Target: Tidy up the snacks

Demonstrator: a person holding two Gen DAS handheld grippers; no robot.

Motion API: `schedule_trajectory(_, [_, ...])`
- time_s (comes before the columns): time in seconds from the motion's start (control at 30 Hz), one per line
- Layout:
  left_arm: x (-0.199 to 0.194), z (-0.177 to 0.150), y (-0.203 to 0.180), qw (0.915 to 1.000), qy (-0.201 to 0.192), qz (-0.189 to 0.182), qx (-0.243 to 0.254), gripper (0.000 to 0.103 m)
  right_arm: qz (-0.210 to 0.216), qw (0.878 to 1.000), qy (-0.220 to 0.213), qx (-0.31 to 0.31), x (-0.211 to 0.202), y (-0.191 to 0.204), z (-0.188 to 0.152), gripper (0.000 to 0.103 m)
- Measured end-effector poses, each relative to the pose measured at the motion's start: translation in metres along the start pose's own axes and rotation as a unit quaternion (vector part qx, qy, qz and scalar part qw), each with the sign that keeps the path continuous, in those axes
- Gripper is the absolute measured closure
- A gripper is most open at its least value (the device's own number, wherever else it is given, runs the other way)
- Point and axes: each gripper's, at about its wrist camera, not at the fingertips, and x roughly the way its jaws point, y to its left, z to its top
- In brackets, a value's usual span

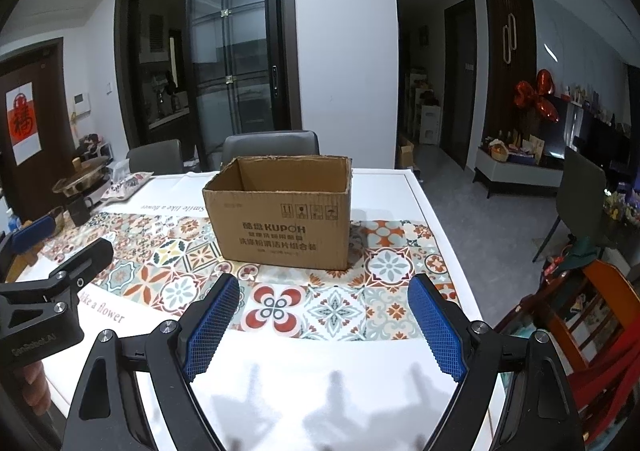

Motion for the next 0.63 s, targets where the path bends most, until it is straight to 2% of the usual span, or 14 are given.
schedule_trajectory(0.63, [0.0100,-0.0028,0.0041,0.9997,0.022,-0.010,-0.012,0.000,-0.004,1.000,0.009,-0.006,0.0074,0.0025,-0.0007,0.016])
